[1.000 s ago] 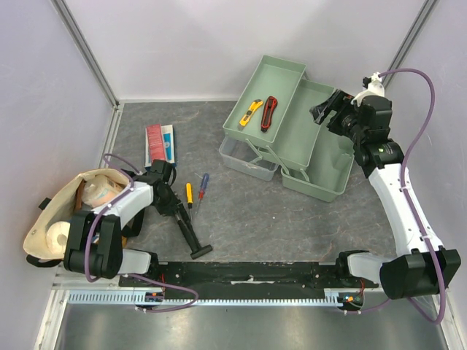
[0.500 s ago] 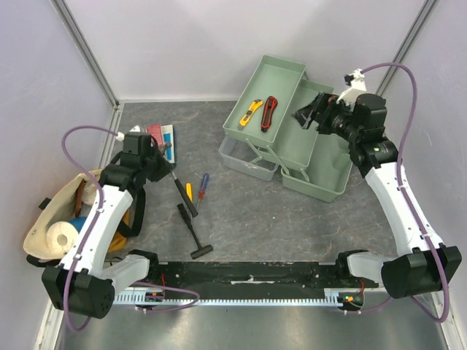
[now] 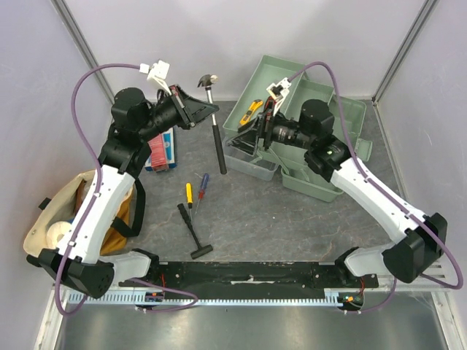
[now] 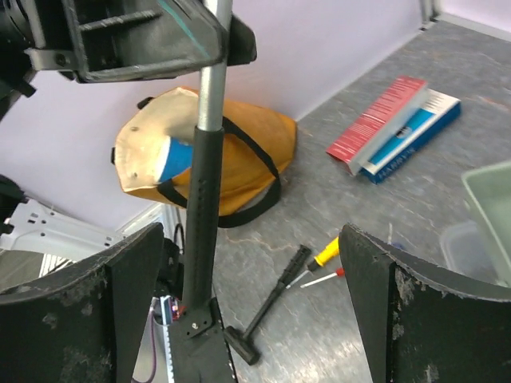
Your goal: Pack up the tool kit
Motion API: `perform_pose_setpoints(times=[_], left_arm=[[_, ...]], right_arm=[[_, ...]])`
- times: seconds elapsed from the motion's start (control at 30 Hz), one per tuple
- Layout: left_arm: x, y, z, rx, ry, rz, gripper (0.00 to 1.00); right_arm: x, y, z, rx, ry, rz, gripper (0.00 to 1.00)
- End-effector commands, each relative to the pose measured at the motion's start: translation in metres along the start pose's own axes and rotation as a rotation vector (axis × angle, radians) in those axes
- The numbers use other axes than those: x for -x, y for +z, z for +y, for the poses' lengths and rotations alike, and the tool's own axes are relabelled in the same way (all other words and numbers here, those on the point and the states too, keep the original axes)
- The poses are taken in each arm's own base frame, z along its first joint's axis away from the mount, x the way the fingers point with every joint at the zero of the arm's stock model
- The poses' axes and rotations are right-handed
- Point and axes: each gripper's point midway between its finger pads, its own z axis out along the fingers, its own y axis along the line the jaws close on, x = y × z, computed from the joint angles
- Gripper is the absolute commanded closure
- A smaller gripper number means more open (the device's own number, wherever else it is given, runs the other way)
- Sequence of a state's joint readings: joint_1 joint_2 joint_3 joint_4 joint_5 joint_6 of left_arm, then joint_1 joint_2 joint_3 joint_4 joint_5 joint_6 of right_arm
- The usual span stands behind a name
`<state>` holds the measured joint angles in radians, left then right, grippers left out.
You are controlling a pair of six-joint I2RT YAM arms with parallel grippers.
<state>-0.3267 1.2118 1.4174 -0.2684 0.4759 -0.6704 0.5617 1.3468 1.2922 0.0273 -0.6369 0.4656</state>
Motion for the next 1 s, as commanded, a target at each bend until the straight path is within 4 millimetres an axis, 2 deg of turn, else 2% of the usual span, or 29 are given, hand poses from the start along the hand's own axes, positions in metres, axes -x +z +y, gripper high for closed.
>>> perform_pose_setpoints(times=[0.0,0.23,0.33,0.37,0.4,0.47,0.5,0.53,0.63,0.73,0.8,0.87,0.97], left_arm=[[0.038,-0.009,-0.088,-0.372,0.085,-0.078,0.98],[0.04,-0.004,-0.104,-0.473,0.037,-0.061,0.98],[0.04,-0.003,-0.108,-0.499,0.028,-0.051,0.98],[0.039,-0.003,-0.108,-0.501,0.026,-0.047,0.98],[0.039,-0.002,-0.108,-0.502,0.027,-0.047,0.98],[0.037,-0.001,-0.106,-0.501,0.032,-0.036,0.96],[0.038,-0.001,-0.105,-0.49,0.036,-0.039,0.87],[0.039,-0.001,-0.104,-0.479,0.044,-0.046,0.76],[0.041,0.0,-0.096,-0.42,0.075,-0.065,0.44],[0.041,-0.002,-0.086,-0.353,0.127,-0.085,0.24],[0.04,-0.004,-0.077,-0.3,0.159,-0.092,0.17],[0.039,-0.005,-0.067,-0.244,0.191,-0.098,0.15],[0.036,-0.007,-0.052,-0.171,0.225,-0.101,0.14]], right_arm=[[0.034,0.014,0.035,0.131,-0.057,-0.105,0.03],[0.037,0.021,0.052,0.207,-0.049,-0.132,0.04],[0.035,0.025,0.058,0.232,-0.035,-0.13,0.14],[0.036,0.026,0.06,0.239,-0.035,-0.13,0.24],[0.035,0.027,0.059,0.237,-0.03,-0.128,0.38],[0.036,0.028,0.058,0.234,-0.029,-0.127,0.73],[0.037,0.028,0.057,0.223,-0.03,-0.127,0.89],[0.038,0.03,0.051,0.186,-0.026,-0.126,1.0],[0.047,0.024,0.029,0.026,-0.043,-0.165,1.0],[0.062,0.009,0.007,-0.148,-0.071,-0.237,1.0],[0.073,-0.007,-0.011,-0.294,-0.086,-0.295,1.0],[0.084,-0.028,-0.029,-0.443,-0.105,-0.348,1.0],[0.091,-0.07,-0.065,-0.729,-0.114,-0.407,1.0]])
